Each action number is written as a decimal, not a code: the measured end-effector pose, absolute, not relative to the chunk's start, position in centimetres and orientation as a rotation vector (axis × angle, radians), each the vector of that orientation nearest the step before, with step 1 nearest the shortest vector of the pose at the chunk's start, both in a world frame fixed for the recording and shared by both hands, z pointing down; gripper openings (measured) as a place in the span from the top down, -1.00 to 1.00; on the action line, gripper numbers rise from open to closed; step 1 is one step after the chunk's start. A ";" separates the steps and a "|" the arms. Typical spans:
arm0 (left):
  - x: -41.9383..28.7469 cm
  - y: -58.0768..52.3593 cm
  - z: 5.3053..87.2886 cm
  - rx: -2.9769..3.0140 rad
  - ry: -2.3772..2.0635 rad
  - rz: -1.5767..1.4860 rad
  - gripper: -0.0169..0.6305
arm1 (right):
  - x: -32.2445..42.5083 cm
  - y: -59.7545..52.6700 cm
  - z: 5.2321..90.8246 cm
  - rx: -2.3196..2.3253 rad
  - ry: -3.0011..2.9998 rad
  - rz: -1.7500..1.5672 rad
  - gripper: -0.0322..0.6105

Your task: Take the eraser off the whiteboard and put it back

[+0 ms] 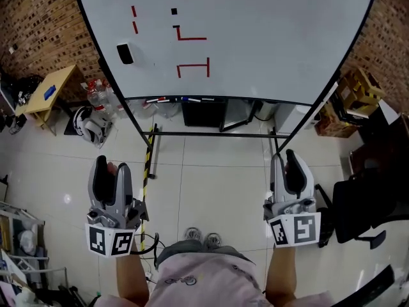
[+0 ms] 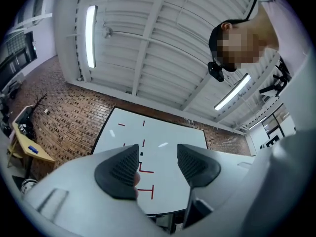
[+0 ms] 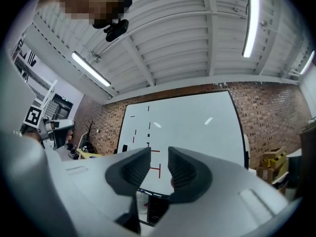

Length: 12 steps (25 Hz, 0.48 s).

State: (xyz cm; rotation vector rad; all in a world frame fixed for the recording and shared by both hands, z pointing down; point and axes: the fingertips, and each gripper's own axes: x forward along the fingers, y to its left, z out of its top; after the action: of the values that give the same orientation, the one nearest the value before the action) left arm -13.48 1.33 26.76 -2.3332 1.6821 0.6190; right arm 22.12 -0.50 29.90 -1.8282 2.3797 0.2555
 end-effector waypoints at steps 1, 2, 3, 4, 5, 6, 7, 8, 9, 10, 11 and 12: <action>-12.8 1.7 27.1 -2.337 1.684 0.606 0.17 | 22.8 -0.1 29.9 -1.828 2.376 0.258 0.58; -12.3 2.1 27.4 -2.348 1.685 0.595 0.17 | 23.4 0.3 29.8 -1.830 2.369 0.260 0.58; -11.8 2.4 27.8 -2.362 1.685 0.588 0.17 | 24.0 0.8 29.7 -1.832 2.358 0.263 0.58; -11.5 2.6 28.2 -2.374 1.685 0.583 0.17 | 24.4 1.2 29.5 -1.835 2.345 0.268 0.58; -11.4 2.8 28.4 -2.380 1.689 0.580 0.17 | 24.8 1.5 29.2 -1.838 2.329 0.271 0.58; -11.4 2.8 28.6 -2.380 1.697 0.578 0.17 | 25.2 1.6 29.0 -1.839 2.314 0.271 0.58; -11.4 2.8 28.7 -2.378 1.709 0.574 0.17 | 25.4 1.6 28.8 -1.838 2.305 0.263 0.58; -11.5 2.9 28.7 -2.377 1.722 0.567 0.17 | 25.5 1.7 28.8 -1.834 2.304 0.249 0.58; -11.5 3.1 28.6 -2.378 1.727 0.563 0.17 | 25.4 1.8 28.8 -1.829 2.307 0.242 0.58; -11.5 3.3 28.5 -2.376 1.726 0.563 0.17 | 25.4 2.0 28.6 -1.824 2.308 0.246 0.58; -11.4 3.4 28.5 -2.372 1.722 0.568 0.17 | 25.5 2.0 28.4 -1.822 2.303 0.257 0.58; -11.3 3.4 28.4 -2.369 1.720 0.572 0.17 | 25.4 1.9 28.2 -1.821 2.298 0.266 0.58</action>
State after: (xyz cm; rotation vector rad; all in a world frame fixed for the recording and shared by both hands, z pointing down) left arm -11.34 3.44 28.42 -2.3688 1.7196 0.5723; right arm 25.42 1.91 28.23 -1.8211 2.2978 0.2655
